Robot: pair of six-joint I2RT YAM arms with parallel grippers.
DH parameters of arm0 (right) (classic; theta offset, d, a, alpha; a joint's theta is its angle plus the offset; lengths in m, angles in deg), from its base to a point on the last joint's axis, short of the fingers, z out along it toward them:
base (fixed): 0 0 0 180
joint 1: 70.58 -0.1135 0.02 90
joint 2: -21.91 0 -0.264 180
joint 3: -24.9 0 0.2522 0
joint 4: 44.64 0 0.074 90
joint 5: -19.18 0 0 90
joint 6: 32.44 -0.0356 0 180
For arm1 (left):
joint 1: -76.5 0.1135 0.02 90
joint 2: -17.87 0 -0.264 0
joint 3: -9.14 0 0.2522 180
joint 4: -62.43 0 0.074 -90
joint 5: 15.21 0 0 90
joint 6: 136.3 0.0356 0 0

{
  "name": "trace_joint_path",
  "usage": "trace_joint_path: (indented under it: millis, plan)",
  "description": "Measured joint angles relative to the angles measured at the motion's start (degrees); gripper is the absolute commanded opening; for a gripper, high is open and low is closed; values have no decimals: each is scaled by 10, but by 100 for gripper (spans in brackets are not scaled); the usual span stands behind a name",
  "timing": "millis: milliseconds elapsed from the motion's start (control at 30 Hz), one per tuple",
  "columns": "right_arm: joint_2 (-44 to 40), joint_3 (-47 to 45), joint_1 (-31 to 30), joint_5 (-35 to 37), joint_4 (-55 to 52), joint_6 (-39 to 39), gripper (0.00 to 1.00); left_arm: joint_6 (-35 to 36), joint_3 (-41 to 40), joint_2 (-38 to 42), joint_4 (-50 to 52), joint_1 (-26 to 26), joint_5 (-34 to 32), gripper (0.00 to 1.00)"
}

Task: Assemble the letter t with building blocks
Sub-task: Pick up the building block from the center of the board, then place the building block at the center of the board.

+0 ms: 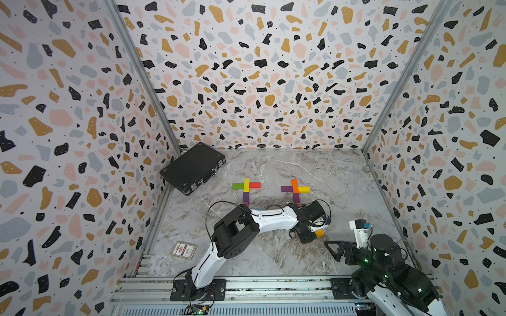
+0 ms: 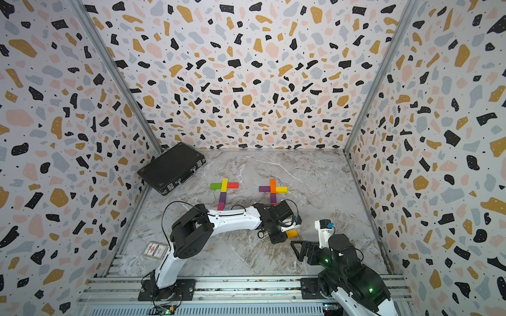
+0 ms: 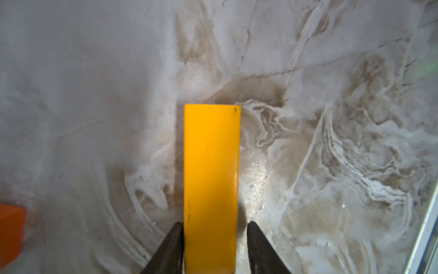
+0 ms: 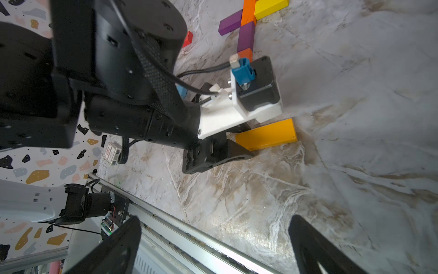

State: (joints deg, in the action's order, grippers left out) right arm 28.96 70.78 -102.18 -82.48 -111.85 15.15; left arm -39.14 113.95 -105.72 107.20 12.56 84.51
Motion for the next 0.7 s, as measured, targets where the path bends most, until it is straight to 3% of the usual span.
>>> trace_joint_path:
  millis: [400,700]
  plan:
    - [1,48,0,42,-27,2,100,40,53,-31,22,-4,-37,20]
    - [25,104,0,68,-31,14,100,116,115,-66,37,-5,-76,18]
